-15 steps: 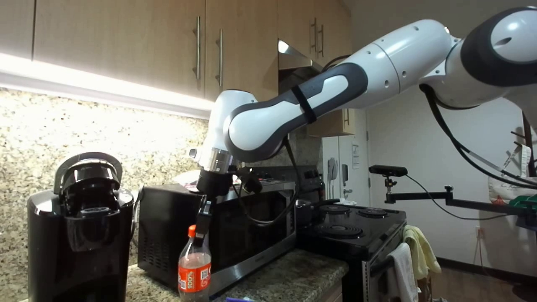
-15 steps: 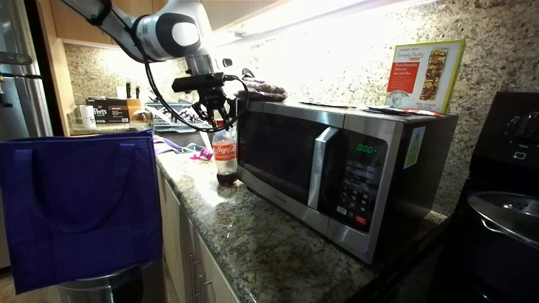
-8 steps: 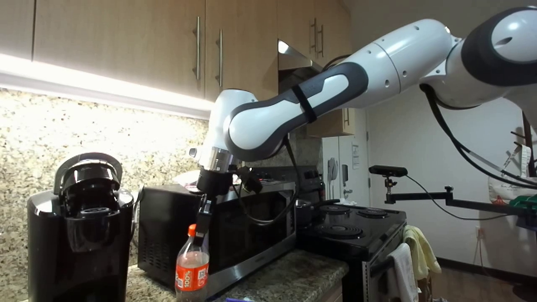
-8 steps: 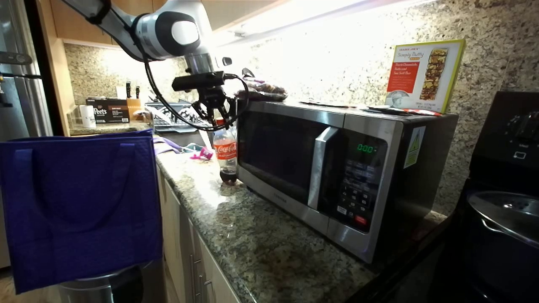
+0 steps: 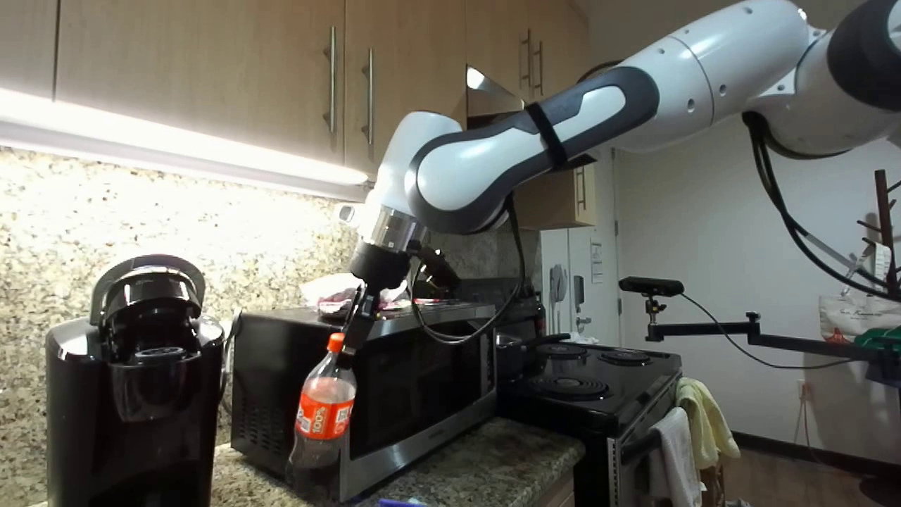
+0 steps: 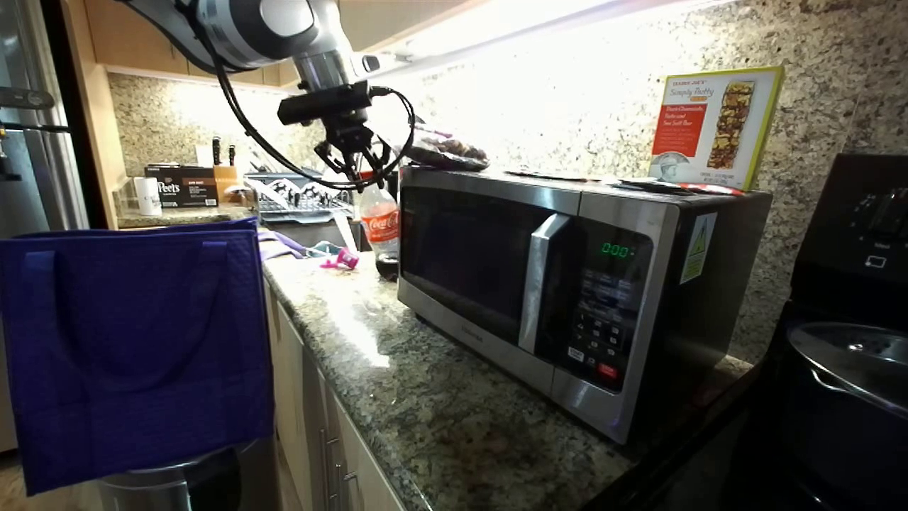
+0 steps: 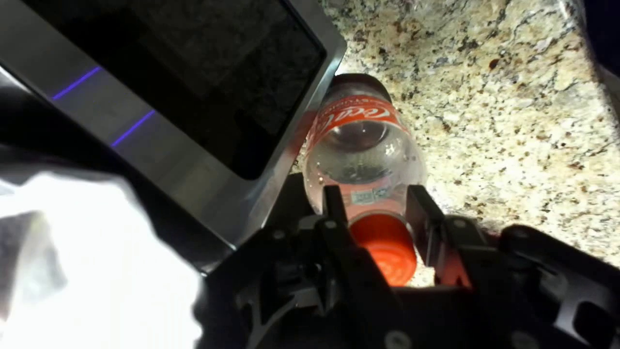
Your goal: Move the Coca Cola bottle from left to right
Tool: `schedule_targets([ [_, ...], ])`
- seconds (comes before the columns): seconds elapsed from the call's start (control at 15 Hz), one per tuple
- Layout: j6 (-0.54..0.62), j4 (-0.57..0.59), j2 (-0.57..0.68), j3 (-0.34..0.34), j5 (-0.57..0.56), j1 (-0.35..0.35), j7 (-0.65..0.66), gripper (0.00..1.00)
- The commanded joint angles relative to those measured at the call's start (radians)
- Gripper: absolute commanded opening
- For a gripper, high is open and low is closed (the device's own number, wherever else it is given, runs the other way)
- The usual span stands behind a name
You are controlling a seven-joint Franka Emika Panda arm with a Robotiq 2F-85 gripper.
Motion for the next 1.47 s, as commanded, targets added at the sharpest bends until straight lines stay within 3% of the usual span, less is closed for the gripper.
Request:
schedule_targets([
  [0.0,-0.044,-0.096,-0.124,0.015,0.085,-0.022,-0.128,0.15],
  [0.27,-0.174,-0.114,-0.172,-0.001,0.101,0.001,-0.196,0.15],
  [0.47,-0.24,-0.114,-0.19,-0.019,0.047,0.004,-0.127,0.15],
  [1.07,-0.284,-0.192,-0.269,-0.138,0.017,-0.055,0.134,0.15],
  [1.4,-0.259,-0.244,-0.27,-0.204,0.038,-0.103,0.193,0.15],
])
